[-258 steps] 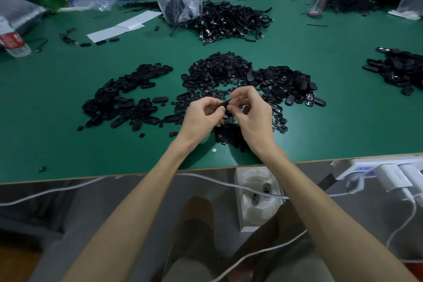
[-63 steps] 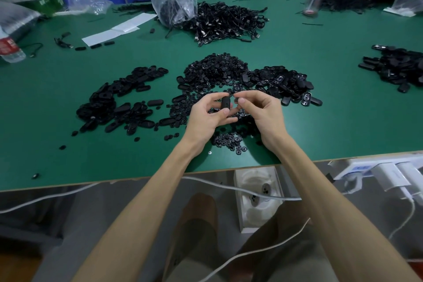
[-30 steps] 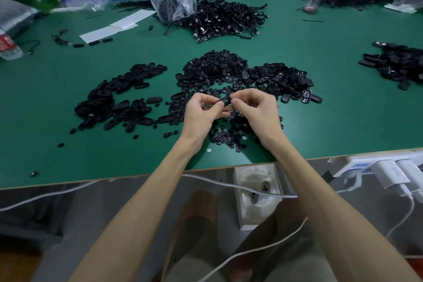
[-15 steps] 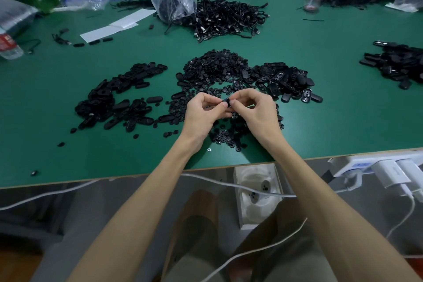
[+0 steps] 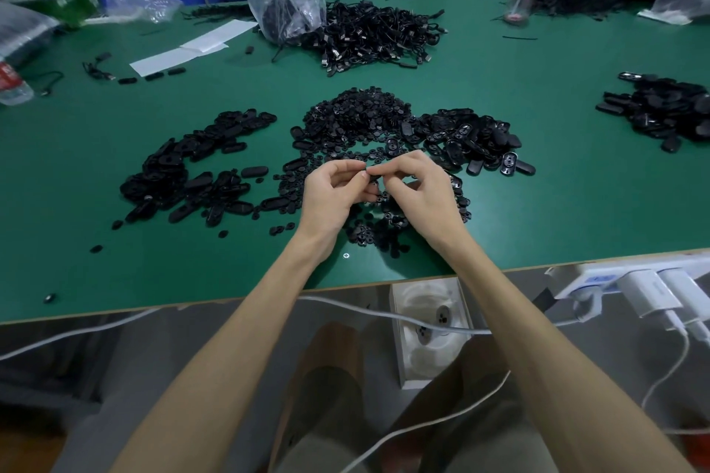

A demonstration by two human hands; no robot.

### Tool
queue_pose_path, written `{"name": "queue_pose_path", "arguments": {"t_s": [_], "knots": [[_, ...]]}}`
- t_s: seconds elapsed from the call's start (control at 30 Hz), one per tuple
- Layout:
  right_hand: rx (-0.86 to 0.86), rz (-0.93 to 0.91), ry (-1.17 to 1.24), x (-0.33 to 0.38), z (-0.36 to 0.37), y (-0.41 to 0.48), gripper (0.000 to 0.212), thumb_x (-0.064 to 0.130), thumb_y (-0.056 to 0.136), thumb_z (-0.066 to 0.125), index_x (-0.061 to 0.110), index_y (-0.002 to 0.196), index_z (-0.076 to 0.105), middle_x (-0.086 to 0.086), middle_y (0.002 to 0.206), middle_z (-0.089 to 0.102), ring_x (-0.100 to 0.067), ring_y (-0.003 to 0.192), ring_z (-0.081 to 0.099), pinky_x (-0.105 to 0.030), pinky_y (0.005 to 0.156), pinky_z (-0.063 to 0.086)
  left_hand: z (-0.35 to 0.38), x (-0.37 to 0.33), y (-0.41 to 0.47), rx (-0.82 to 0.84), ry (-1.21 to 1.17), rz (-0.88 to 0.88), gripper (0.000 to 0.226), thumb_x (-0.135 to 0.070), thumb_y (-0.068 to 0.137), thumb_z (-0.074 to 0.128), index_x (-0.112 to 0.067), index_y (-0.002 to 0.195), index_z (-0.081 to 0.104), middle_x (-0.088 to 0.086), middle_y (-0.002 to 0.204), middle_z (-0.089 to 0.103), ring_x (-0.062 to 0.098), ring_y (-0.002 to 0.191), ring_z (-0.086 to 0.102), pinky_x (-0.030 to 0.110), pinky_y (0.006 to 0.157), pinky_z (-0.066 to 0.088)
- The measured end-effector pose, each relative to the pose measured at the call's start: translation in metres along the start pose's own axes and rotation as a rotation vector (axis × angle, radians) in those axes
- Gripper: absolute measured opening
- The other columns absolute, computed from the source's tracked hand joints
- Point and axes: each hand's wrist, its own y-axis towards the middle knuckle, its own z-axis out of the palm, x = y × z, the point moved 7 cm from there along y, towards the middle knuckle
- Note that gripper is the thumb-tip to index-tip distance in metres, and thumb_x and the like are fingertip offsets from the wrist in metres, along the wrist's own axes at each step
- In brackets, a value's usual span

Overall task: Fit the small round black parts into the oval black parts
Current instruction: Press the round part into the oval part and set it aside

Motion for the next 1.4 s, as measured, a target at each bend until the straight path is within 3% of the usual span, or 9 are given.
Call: {"name": "queue_pose_path", "arguments": {"t_s": [0.1,0.23,0.57,0.87,1.13,1.4], "knots": [[-0.048,0.038,0.076,-0.006,-0.005,0.001,0.024,0.009,0.096,0.063,0.021,0.111,0.078,0.001,0.103,0.068,-0.009,0.095,0.063,-0.027,0.085,0.052,0.002,0.0,0.0,0.014,0.012,0.002,0.016,0.001,0.099,0.066,0.004,0.115,0.067,0.014,0.089,0.075,0.021,0.075,0.074,0.032,0.077,0.062],[-0.023,0.064,0.114,-0.014,-0.002,0.003,0.015,0.013,0.097,0.068,0.014,0.109,0.078,0.008,0.088,0.073,-0.006,0.08,0.064,-0.034,0.076,0.056,0.006,-0.002,-0.002,0.072,0.053,0.023,0.015,0.002,0.098,0.066,0.003,0.112,0.069,0.012,0.084,0.075,0.02,0.074,0.072,0.032,0.077,0.062],[-0.007,0.103,0.204,-0.026,0.001,0.005,0.009,0.013,0.094,0.072,0.013,0.099,0.08,0.009,0.08,0.075,-0.004,0.075,0.066,-0.023,0.069,0.051,0.009,-0.004,-0.004,0.096,0.1,0.041,0.013,0.005,0.097,0.067,0.005,0.11,0.067,0.005,0.081,0.076,0.02,0.073,0.074,0.032,0.075,0.063],[0.016,0.097,0.28,-0.024,0.003,0.003,0.003,0.008,0.089,0.078,0.011,0.091,0.077,0.008,0.074,0.076,0.0,0.067,0.067,-0.013,0.063,0.049,0.01,-0.006,-0.005,0.065,0.207,0.055,0.015,0.009,0.095,0.062,0.0,0.104,0.07,0.01,0.089,0.076,0.016,0.072,0.075,0.027,0.073,0.061],[0.019,0.132,0.338,-0.026,0.003,0.003,0.005,0.005,0.087,0.079,0.007,0.091,0.076,0.001,0.075,0.077,-0.004,0.068,0.068,-0.016,0.062,0.051,0.009,-0.007,-0.006,0.07,0.206,0.048,0.021,0.009,0.094,0.061,-0.007,0.1,0.072,0.007,0.087,0.077,0.016,0.071,0.075,0.026,0.074,0.061],[-0.013,0.196,0.365,-0.03,0.001,0.004,0.01,0.002,0.085,0.08,0.002,0.094,0.074,0.005,0.071,0.074,-0.003,0.066,0.067,-0.014,0.06,0.049,0.011,-0.011,-0.008,0.095,0.218,0.076,0.019,0.01,0.097,0.06,-0.001,0.108,0.071,0.011,0.094,0.075,0.012,0.074,0.074,0.023,0.076,0.06]]}}
